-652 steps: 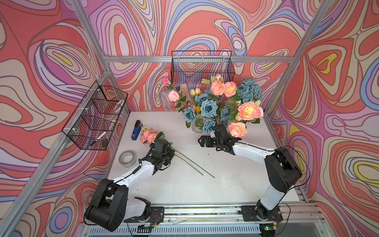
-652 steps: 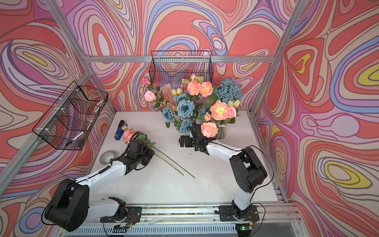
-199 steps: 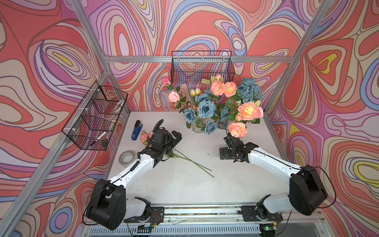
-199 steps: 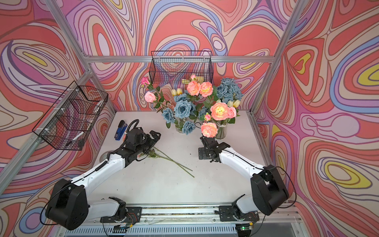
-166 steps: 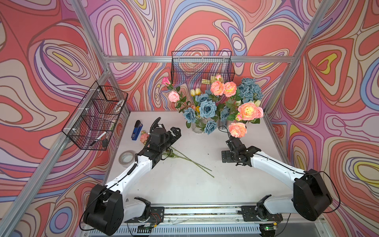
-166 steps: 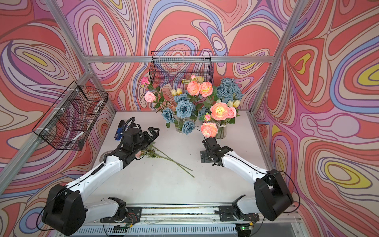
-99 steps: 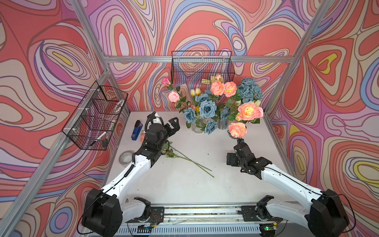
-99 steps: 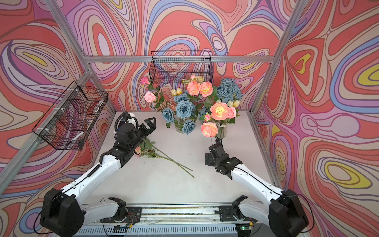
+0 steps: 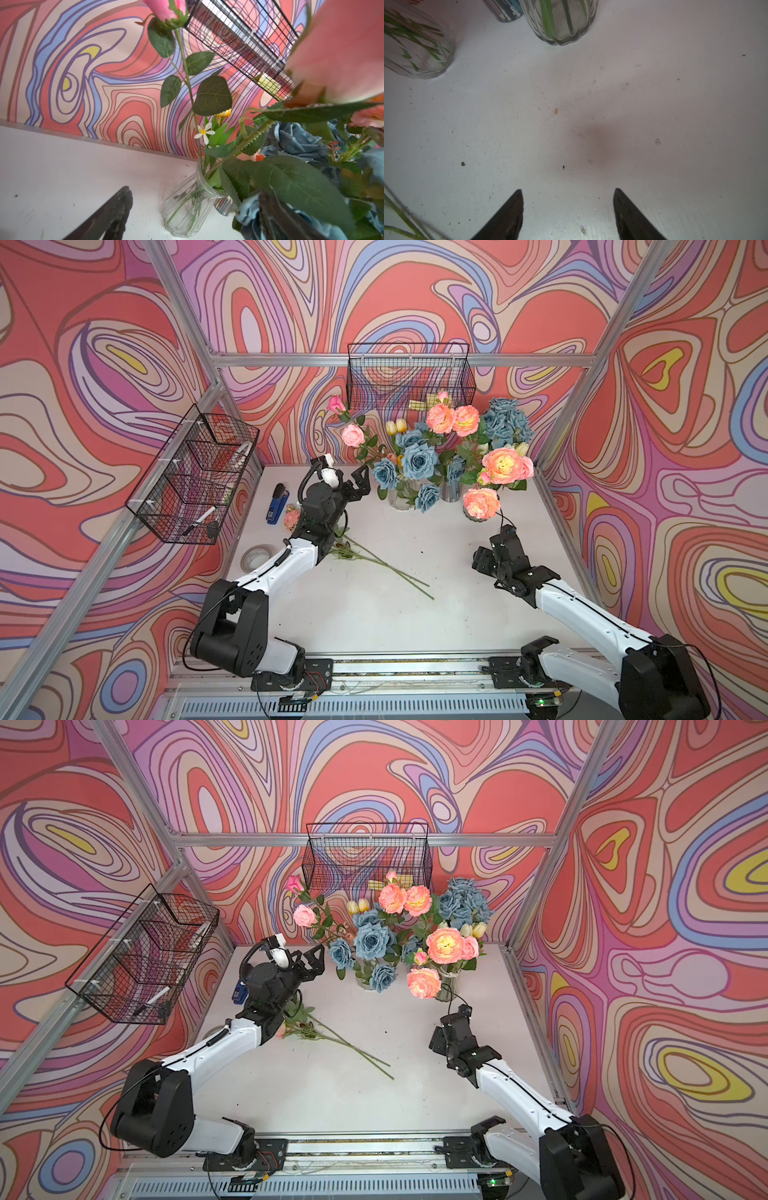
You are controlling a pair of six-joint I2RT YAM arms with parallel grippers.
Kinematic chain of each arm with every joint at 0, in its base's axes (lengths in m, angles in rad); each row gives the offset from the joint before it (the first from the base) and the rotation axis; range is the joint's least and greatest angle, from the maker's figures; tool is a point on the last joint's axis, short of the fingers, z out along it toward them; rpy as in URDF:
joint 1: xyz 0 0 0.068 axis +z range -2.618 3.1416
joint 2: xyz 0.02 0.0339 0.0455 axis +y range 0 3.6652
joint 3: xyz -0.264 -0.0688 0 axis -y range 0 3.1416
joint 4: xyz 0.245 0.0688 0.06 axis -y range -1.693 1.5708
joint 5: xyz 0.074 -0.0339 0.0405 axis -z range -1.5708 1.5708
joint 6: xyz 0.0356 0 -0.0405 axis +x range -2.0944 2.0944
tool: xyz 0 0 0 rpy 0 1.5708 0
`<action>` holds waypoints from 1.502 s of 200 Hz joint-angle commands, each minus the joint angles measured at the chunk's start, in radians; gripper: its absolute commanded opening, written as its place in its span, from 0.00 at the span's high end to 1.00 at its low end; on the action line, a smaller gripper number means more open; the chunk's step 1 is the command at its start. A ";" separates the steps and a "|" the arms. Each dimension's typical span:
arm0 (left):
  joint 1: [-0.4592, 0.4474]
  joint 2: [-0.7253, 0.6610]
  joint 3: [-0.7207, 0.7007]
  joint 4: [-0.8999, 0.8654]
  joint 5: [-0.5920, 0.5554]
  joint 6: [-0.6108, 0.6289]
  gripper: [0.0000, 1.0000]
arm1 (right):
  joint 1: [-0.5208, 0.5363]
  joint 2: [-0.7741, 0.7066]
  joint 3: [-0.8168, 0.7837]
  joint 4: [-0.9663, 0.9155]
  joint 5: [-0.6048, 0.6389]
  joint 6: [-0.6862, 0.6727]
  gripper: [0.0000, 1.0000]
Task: Pick out pink flowers from the vase
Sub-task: Pick up the flower from the vase.
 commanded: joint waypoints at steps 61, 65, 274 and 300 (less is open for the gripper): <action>0.027 0.154 0.016 0.372 0.068 0.188 0.06 | -0.113 -0.053 -0.051 0.019 -0.076 -0.006 0.33; 0.030 0.163 0.011 0.387 0.073 0.187 0.06 | -0.116 -0.050 -0.050 0.018 -0.077 -0.007 0.33; 0.058 0.487 0.284 0.655 0.455 0.018 0.40 | -0.168 0.090 0.160 -0.139 -0.031 -0.002 0.32; 0.057 0.506 0.317 0.655 0.457 -0.006 0.48 | -0.168 0.099 0.172 -0.145 -0.029 -0.006 0.32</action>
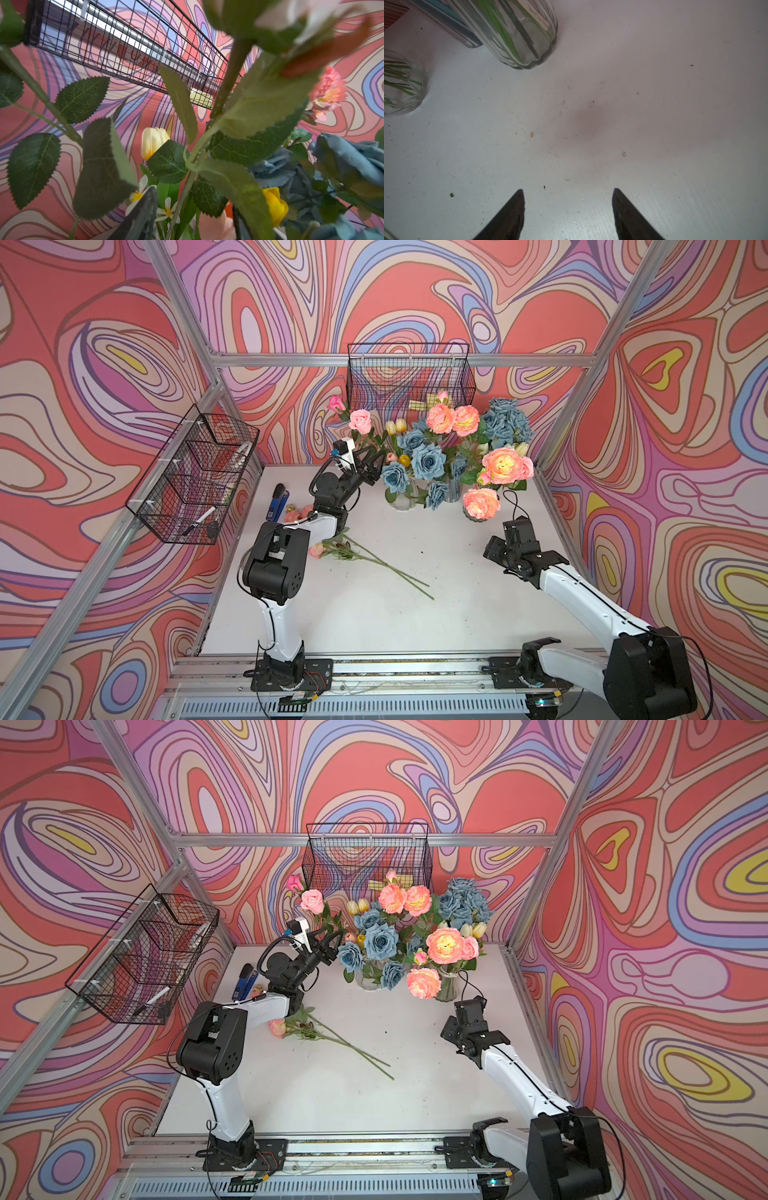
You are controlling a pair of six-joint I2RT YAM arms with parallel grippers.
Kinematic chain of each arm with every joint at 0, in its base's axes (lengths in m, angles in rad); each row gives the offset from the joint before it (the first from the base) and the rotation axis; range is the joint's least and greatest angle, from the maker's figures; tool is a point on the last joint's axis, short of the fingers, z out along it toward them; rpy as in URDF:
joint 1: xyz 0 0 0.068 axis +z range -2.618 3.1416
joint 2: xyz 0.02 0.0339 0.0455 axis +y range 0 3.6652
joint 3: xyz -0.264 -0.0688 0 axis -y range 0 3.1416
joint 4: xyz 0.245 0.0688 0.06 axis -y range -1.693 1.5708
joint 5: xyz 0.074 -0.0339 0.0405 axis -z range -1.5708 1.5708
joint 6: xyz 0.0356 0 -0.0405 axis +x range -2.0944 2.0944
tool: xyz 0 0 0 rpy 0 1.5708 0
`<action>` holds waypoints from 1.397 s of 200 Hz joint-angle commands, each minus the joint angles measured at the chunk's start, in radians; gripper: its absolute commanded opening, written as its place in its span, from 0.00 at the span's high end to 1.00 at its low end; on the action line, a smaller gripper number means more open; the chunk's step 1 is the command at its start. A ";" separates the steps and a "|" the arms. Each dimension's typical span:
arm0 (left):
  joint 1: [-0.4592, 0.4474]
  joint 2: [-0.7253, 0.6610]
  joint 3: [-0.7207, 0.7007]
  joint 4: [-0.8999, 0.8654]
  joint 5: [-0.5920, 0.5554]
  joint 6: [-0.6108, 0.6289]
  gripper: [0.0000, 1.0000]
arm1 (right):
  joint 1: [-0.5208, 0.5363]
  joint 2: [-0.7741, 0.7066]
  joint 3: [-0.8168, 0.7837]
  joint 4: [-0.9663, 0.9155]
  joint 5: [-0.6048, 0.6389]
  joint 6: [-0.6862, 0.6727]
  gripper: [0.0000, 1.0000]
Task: Pick out pink flowers from the vase
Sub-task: Pick up the flower from the vase.
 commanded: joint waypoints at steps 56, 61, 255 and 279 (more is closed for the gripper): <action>0.004 0.065 0.097 0.074 0.032 -0.067 0.58 | -0.009 0.018 0.024 -0.004 0.012 0.006 0.32; 0.004 0.070 0.104 0.073 0.033 -0.071 0.56 | -0.008 0.018 0.024 -0.003 0.011 0.005 0.32; -0.001 0.160 0.254 0.005 0.092 -0.127 0.76 | -0.009 0.052 0.018 0.027 -0.011 -0.004 0.31; -0.002 0.157 0.262 -0.025 0.086 -0.112 0.84 | -0.008 0.053 0.015 0.032 -0.012 -0.004 0.31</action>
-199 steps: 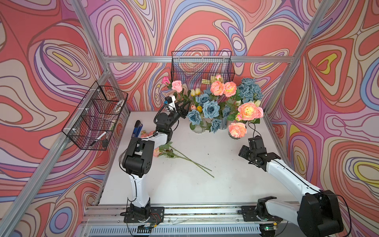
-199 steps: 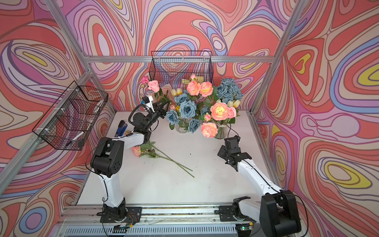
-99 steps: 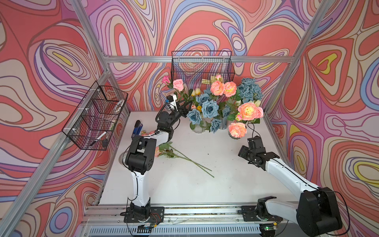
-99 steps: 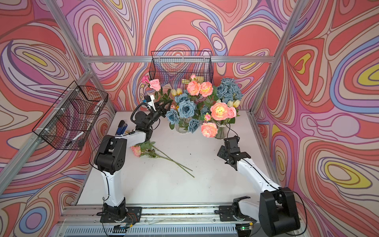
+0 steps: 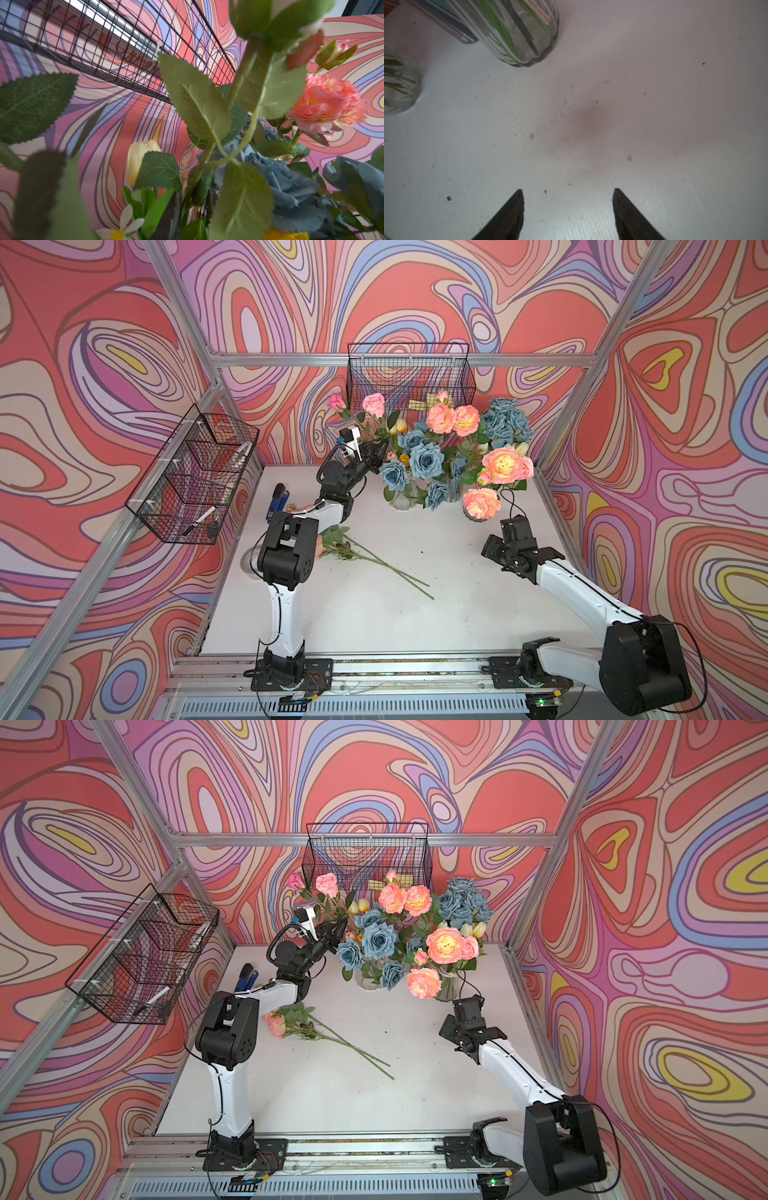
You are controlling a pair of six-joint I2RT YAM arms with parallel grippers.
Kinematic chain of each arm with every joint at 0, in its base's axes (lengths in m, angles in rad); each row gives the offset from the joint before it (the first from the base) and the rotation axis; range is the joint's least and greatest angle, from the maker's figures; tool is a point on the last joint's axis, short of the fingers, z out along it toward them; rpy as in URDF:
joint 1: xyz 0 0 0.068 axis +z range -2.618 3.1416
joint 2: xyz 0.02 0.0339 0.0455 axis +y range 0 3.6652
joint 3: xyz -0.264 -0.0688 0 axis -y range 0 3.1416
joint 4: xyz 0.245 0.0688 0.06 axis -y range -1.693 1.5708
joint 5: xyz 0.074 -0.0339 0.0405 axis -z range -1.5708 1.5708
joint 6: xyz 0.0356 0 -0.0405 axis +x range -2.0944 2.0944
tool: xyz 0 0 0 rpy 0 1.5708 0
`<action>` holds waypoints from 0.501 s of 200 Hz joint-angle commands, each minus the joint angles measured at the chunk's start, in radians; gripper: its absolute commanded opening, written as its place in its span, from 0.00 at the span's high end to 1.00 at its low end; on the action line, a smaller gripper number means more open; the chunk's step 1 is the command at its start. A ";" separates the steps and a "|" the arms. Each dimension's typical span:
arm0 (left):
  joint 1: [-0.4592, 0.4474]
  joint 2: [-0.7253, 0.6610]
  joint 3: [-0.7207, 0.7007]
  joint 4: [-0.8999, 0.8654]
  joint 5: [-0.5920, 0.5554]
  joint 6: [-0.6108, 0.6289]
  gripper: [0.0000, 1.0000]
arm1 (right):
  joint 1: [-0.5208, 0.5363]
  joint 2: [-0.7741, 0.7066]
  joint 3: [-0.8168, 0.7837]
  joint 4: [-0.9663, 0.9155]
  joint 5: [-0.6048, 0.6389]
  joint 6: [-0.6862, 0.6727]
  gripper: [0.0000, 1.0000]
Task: Pick out pink flowers from the vase
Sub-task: Pick up the flower from the vase.
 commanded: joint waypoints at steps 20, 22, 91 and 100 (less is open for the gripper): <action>-0.001 0.000 0.039 -0.022 0.007 0.021 0.89 | -0.007 0.001 0.000 0.014 0.001 -0.006 0.31; -0.002 -0.001 0.039 -0.024 0.006 0.022 0.89 | -0.007 0.001 0.000 0.014 0.000 -0.005 0.31; 0.003 -0.046 0.080 -0.125 0.005 0.065 0.91 | -0.009 -0.014 -0.012 0.027 0.004 -0.014 0.31; 0.003 -0.047 0.086 -0.131 0.014 0.065 0.86 | -0.009 -0.017 -0.014 0.030 0.003 -0.014 0.30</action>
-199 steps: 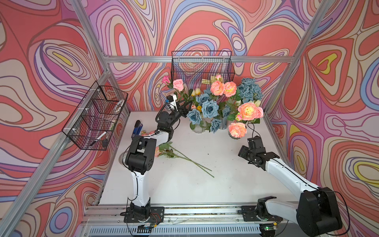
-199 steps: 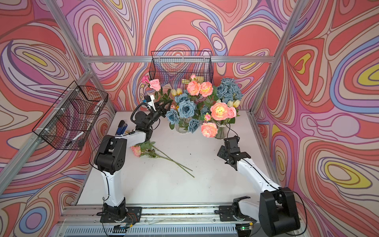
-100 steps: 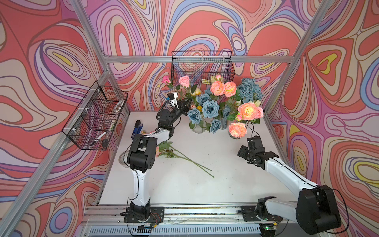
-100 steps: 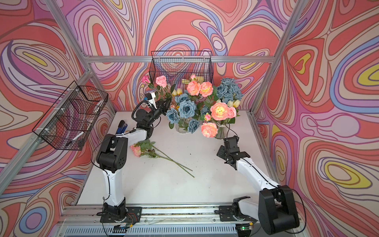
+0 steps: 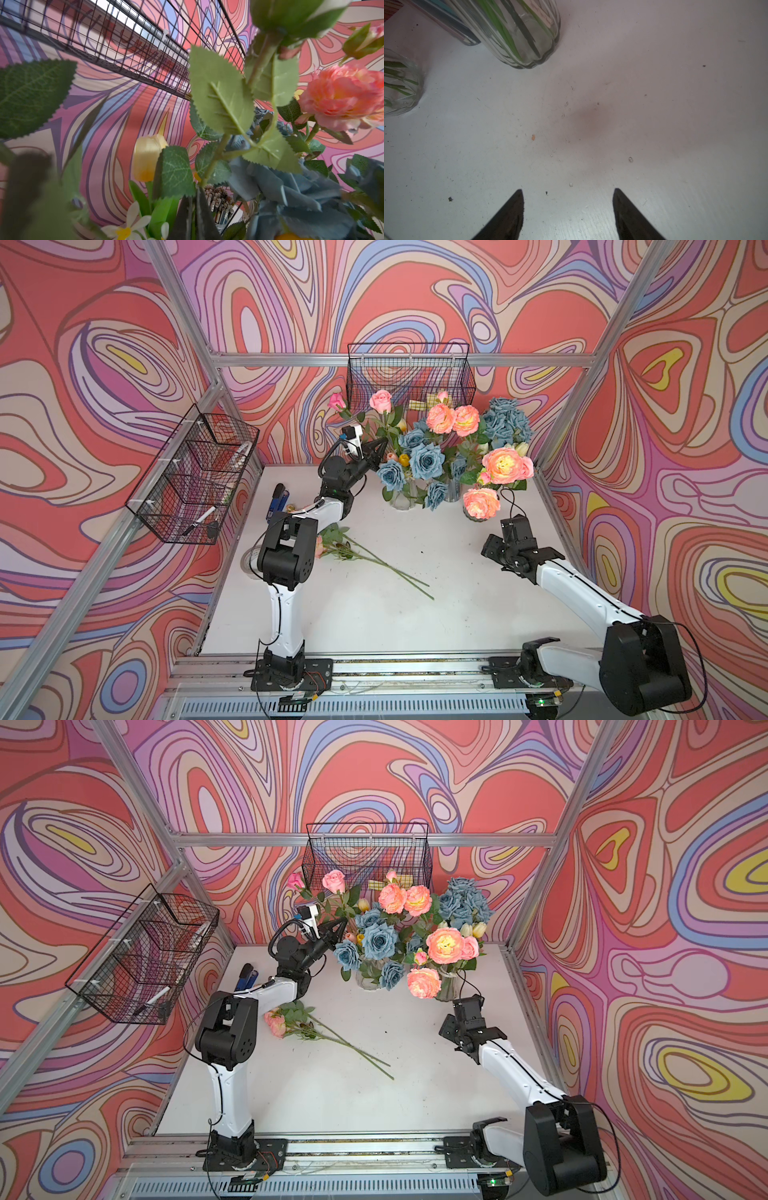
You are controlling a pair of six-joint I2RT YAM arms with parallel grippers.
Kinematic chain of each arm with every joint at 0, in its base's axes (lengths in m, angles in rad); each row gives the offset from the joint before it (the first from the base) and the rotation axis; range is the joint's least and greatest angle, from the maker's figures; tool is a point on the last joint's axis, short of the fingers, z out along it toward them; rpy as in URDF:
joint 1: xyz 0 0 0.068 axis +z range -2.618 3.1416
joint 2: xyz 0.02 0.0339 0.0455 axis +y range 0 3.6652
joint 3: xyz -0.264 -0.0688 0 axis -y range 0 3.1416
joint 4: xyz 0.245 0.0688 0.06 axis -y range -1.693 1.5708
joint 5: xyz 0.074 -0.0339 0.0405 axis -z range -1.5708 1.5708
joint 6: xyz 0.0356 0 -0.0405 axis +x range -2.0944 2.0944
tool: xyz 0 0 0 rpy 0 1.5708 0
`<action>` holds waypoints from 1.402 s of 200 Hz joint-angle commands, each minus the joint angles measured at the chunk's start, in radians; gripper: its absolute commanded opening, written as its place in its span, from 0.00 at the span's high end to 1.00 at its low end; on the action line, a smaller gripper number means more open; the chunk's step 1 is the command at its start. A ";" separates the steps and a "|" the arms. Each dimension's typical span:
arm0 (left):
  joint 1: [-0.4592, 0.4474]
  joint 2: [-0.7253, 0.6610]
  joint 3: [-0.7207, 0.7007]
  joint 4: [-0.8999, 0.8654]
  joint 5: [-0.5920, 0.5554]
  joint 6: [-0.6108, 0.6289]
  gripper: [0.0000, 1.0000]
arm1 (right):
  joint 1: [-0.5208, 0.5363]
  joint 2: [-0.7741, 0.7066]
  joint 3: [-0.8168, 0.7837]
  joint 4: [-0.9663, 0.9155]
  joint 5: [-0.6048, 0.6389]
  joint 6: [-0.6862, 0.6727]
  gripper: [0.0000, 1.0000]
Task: Pick out pink flowers from the vase
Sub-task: Pick up the flower from the vase.
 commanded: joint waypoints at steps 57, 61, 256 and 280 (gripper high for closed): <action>0.000 -0.033 0.046 -0.014 0.025 0.009 0.62 | -0.012 -0.028 -0.025 0.024 0.005 -0.019 0.30; 0.000 -0.029 0.051 -0.016 0.025 0.007 0.62 | -0.012 -0.027 -0.025 0.025 0.004 -0.019 0.30; -0.005 -0.034 0.200 -0.187 -0.016 0.070 0.87 | -0.018 -0.028 0.019 0.033 0.007 -0.049 0.30; -0.003 -0.051 0.233 -0.230 -0.020 0.087 0.88 | -0.018 -0.051 0.023 0.036 0.001 -0.061 0.29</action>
